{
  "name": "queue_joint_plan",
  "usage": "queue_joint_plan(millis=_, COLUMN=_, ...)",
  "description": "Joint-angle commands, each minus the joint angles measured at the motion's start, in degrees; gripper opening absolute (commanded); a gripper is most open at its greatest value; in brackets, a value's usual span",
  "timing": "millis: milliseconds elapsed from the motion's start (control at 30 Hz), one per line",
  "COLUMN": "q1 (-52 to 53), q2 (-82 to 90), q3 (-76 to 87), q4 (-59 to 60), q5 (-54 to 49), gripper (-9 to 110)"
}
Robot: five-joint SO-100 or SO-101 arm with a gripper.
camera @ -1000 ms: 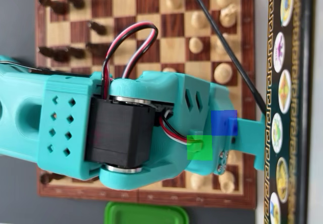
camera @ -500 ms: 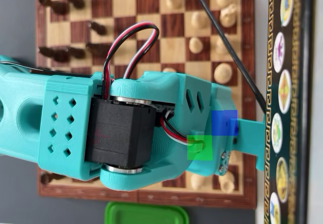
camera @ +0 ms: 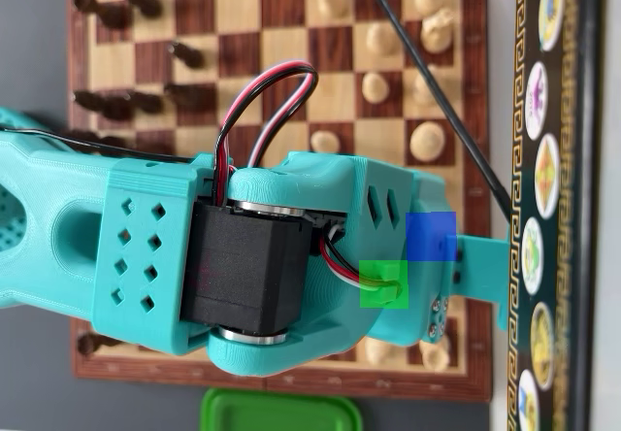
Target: Play chess
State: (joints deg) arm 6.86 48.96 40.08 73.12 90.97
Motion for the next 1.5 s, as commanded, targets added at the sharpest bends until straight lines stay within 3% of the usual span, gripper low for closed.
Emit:
queue_joint_plan(millis=0, q1=0.4, q2=0.4, q3=-2.8, q4=-0.4, q5=-0.2, gripper=14)
queue_joint_plan(millis=900, q1=0.0, q2=3.5, q3=2.1, q4=-0.4, q5=-0.3, gripper=13)
queue_joint_plan(millis=1467, q1=0.0, q2=3.8, q3=2.0, q4=-0.4, q5=-0.3, gripper=4)
